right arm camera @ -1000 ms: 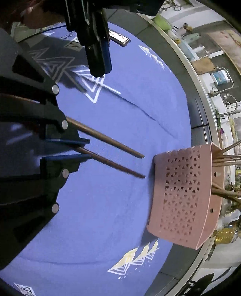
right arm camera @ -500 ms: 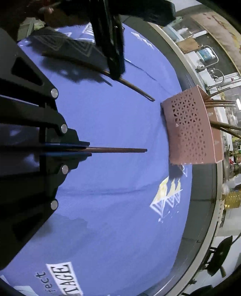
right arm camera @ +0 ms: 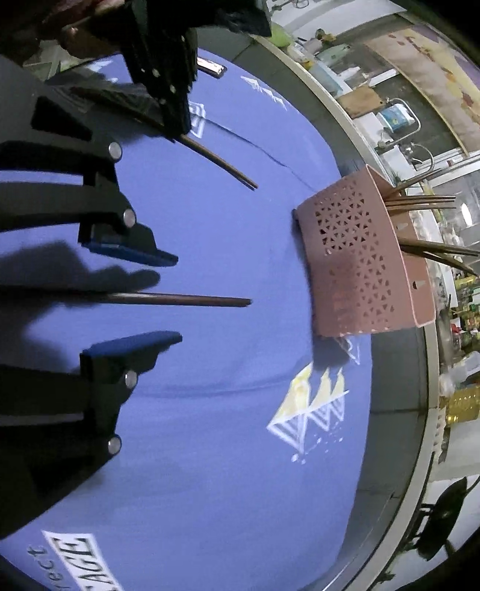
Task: Organize utensils
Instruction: 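Close the left tool on a brown chopstick while the right tool holds its own, then raise both held chopsticks up over the pink holder with both tools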
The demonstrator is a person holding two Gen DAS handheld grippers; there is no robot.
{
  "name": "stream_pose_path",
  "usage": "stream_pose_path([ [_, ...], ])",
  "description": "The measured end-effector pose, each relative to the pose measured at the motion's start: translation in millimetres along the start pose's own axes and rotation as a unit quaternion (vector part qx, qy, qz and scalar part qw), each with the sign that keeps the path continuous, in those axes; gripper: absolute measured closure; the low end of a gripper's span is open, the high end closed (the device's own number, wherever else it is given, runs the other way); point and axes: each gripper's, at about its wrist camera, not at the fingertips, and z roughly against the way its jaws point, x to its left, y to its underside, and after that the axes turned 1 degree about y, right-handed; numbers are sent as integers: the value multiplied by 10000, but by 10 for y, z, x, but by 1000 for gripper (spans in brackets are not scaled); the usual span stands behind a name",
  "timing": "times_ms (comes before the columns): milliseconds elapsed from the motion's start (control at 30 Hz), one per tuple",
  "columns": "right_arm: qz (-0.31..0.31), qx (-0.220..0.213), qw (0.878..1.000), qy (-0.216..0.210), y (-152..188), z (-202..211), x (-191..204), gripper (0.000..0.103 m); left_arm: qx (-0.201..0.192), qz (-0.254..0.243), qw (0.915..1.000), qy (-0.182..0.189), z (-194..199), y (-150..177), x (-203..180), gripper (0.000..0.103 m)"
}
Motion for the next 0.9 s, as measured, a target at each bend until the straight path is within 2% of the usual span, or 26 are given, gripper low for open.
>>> stream_pose_path([
  [233, 282, 84, 9994, 174, -231, -213, 85, 65, -40, -128, 9999, -99, -163, -308, -8, 95],
  [267, 348, 110, 9991, 205, -256, -237, 103, 69, -51, -117, 9999, -69, -199, -371, 4, 95],
  [300, 443, 150, 9987, 221, -286, -268, 135, 78, -68, -87, 9999, -33, -230, -426, 22, 95],
  [333, 528, 182, 9982, 240, -300, -295, 157, 96, -85, -29, 10000, 31, -266, -491, 51, 95],
  [500, 580, 254, 9979, 95, -344, -317, 199, 98, -64, 1, 9999, 78, -353, -661, 85, 97],
  [567, 520, 13, 9986, -78, -372, -166, 214, 98, -43, -3, 10000, 79, -316, -664, 83, 98],
  [633, 451, -341, 9982, -212, -409, 41, 221, 98, -244, -3, 9996, 150, -150, -658, 81, 98],
  [800, 269, -1268, 9900, -548, -509, 613, 235, 98, -1141, 147, 9917, 577, 579, -641, 114, 98],
  [900, 275, -1715, 9827, -647, -561, 914, 292, 98, -1558, 191, 9853, 671, 952, -608, 152, 98],
])
